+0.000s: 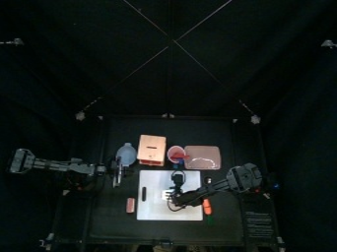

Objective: Place sushi on board then cut the sushi with the knife then place the pieces on the plate
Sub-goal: Pick knife at handle with right hand

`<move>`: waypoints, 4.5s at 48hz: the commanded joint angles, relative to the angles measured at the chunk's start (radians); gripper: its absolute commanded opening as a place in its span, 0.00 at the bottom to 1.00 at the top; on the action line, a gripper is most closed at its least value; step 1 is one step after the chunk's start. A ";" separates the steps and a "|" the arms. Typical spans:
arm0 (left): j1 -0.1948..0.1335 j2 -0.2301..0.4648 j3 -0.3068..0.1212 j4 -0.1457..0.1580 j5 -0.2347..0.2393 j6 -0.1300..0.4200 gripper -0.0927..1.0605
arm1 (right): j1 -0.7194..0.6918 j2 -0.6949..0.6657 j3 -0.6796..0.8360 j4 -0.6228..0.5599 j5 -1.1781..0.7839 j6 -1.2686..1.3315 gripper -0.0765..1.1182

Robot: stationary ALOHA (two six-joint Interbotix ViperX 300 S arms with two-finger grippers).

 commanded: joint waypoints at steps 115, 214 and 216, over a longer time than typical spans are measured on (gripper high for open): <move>0.032 0.002 -0.058 -0.061 0.026 -0.006 0.05 | -0.733 -0.930 0.290 0.262 -0.686 -1.681 0.80; 0.074 0.003 -0.051 -0.169 0.026 -0.005 0.05 | -0.483 -0.589 0.215 0.204 -0.095 -2.358 0.78; 0.075 0.003 -0.051 -0.169 0.028 -0.005 0.05 | -0.477 -0.574 0.207 0.189 -0.086 -2.358 0.78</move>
